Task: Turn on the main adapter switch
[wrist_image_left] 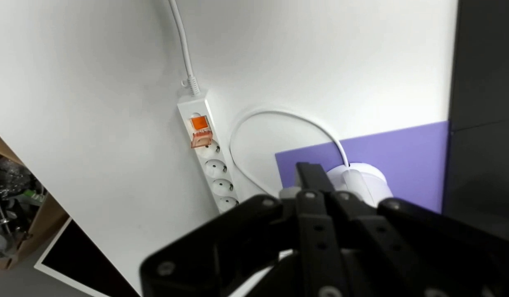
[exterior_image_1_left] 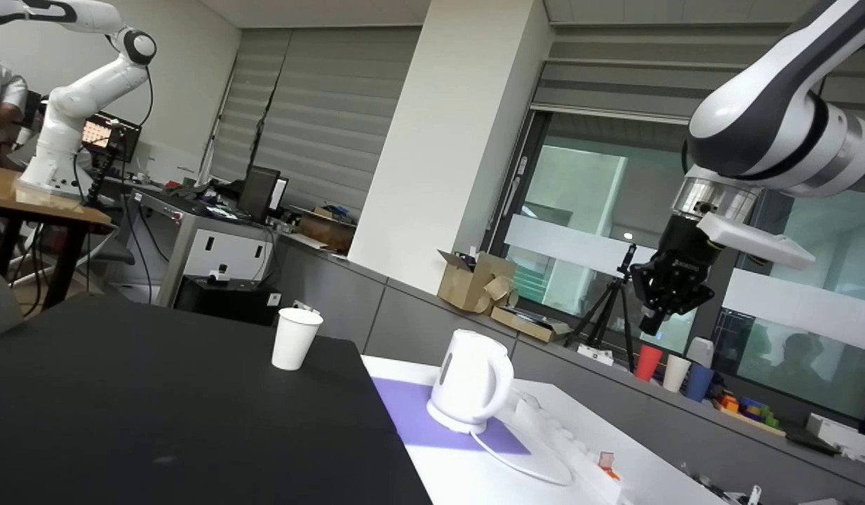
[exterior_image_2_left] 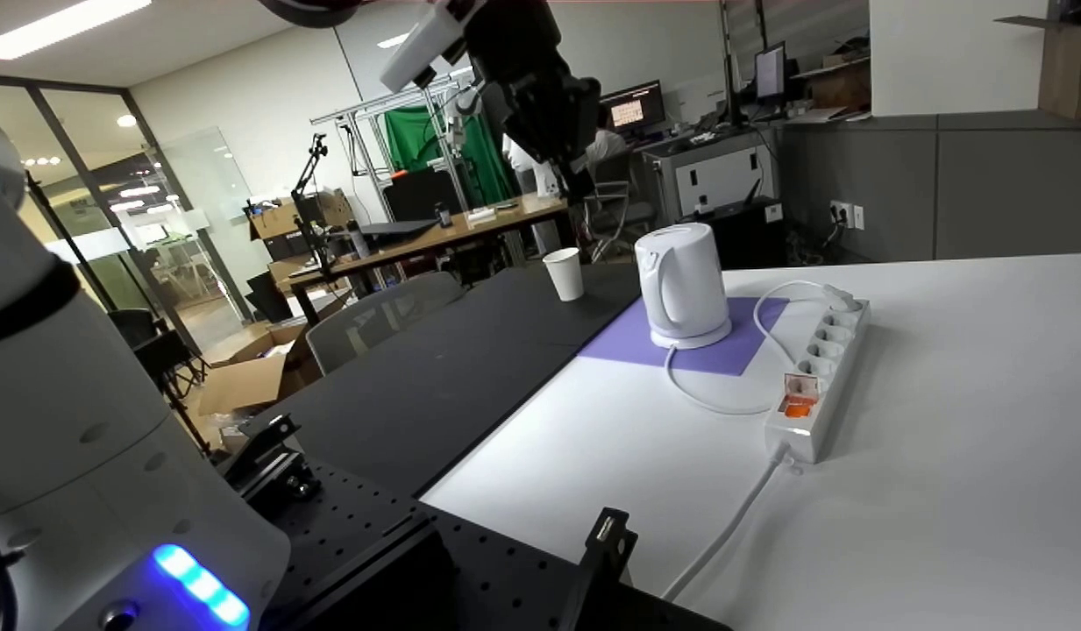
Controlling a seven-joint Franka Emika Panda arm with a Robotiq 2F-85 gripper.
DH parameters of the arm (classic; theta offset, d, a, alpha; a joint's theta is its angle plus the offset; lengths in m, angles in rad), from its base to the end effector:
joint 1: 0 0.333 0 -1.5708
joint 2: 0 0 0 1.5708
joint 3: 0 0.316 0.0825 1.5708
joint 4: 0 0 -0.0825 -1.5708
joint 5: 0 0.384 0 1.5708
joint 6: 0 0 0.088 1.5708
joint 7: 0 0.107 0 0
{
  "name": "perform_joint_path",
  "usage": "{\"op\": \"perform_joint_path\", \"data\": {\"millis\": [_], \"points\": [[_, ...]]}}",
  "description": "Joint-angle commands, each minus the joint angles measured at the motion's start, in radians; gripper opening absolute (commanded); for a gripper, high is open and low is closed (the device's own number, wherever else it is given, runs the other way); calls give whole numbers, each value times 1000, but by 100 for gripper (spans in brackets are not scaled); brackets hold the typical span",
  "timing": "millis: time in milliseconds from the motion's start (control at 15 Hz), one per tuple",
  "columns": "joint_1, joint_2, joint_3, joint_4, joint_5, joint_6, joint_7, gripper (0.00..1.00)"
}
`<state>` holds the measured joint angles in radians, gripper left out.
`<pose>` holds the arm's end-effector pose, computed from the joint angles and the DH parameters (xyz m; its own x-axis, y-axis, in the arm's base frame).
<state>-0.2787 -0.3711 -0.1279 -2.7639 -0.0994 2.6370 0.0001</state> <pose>0.3651 -0.1516 0.3487 0.9215 -0.3053 0.2399 -0.3193 -0.9474 0.0212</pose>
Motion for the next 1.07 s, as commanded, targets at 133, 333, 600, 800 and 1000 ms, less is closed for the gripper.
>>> {"op": "perform_joint_path", "data": {"millis": [133,333,600,800,1000], "points": [[9,5,-9,4,-7,-3,5,1],[9,5,-9,5,-7,-3,5,1],[-37,147,-33,21,-84,47,-26,0],[-66,300,-66,66,-157,118,-44,0],[-63,486,-96,141,-211,216,-29,0]]}}
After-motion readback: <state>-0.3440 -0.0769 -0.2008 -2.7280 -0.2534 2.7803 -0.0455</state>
